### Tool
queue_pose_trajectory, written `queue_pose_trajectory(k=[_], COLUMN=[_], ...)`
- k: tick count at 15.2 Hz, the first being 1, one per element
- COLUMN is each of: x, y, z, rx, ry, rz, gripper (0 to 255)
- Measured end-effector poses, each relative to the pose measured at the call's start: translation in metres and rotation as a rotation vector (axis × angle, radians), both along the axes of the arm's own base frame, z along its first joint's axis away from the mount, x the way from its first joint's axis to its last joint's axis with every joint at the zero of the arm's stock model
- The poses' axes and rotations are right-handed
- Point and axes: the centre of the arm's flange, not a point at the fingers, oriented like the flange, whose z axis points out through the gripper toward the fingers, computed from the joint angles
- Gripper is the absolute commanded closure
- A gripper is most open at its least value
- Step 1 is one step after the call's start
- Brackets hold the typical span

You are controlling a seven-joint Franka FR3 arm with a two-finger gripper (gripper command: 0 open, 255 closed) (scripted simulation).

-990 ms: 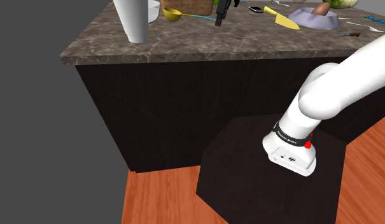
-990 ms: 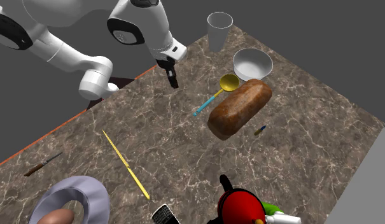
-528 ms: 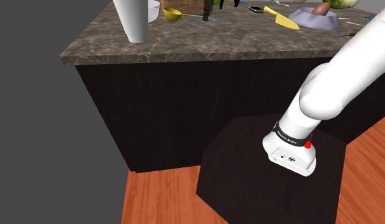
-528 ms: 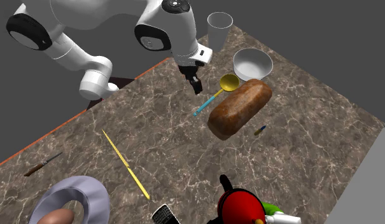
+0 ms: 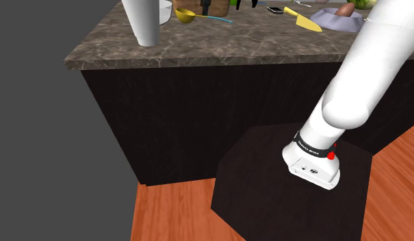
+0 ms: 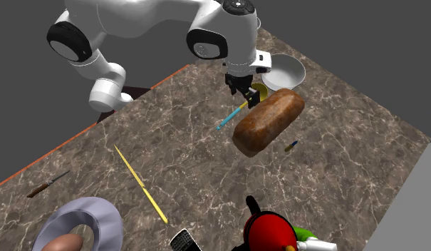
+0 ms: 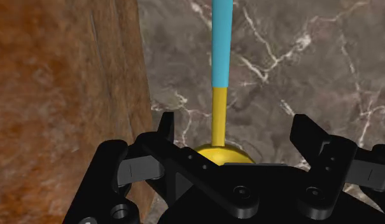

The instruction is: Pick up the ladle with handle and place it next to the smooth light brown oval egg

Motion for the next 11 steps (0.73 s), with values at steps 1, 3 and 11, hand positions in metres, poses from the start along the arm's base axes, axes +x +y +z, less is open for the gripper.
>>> queue_pose_trajectory(k=[1,3,11], x=[0.006,0.013,0.020], y=[0.002,0.003,0.004], z=[-0.002,-0.007,-0.038], rx=[-0.004,-0.008,-0.009], ry=[-0.002,-0.007,-0.003], rz=[0.014,0.025,0.029], gripper=[0,0,0])
